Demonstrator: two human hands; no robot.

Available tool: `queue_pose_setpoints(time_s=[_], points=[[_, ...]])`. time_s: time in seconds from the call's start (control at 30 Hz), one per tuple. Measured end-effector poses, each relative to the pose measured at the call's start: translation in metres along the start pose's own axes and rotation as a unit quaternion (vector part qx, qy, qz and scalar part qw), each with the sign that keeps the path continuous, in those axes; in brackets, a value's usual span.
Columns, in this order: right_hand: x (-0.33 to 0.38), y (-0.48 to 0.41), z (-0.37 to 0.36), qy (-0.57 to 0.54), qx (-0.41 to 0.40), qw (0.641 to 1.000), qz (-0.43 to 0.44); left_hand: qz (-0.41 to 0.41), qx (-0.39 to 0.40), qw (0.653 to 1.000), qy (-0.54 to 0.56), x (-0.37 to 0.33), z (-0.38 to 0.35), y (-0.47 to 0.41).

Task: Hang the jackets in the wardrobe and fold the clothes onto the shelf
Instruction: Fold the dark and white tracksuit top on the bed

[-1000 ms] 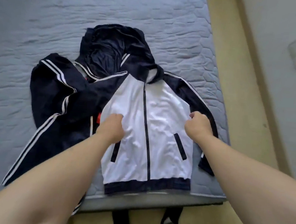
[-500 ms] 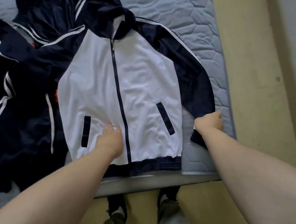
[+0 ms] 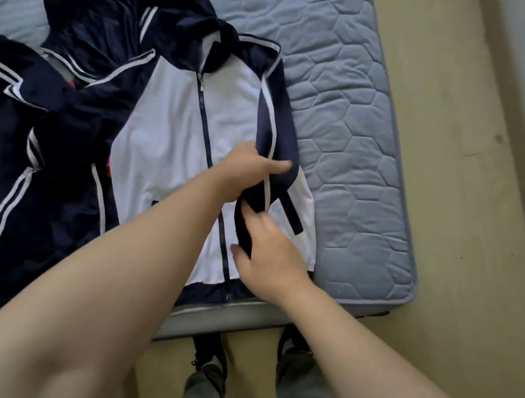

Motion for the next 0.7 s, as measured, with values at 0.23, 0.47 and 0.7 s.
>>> queue_pose_setpoints(time_s=[0.23,0.47,0.7], points=[[-0.081,0.001,-0.027,0.006,0.045,0.969,-0.245,0.198,-0.16,0.959,0.121,0.117,0.082,0.007],[-0.113,0.008,0.002,0.188,0.135,0.904,-0.36,0.235,-0.144,0.938,-0.212,0.193,0.122,0.042],[-0.068,-0.024,0.014,0.256,0.108,0.893,-0.354,0.129,-0.108,0.964,-0.208,0.165,0.123,0.061]])
Point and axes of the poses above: each hand's wrist, its own y-axis away from the middle knuckle, its own z-axis out of the back of the hand, x = y × z, the point moved 8 cm from there along -y, towards the middle knuckle, and after that the axes turned 10 degrees about -y, right-handed, at the moved point
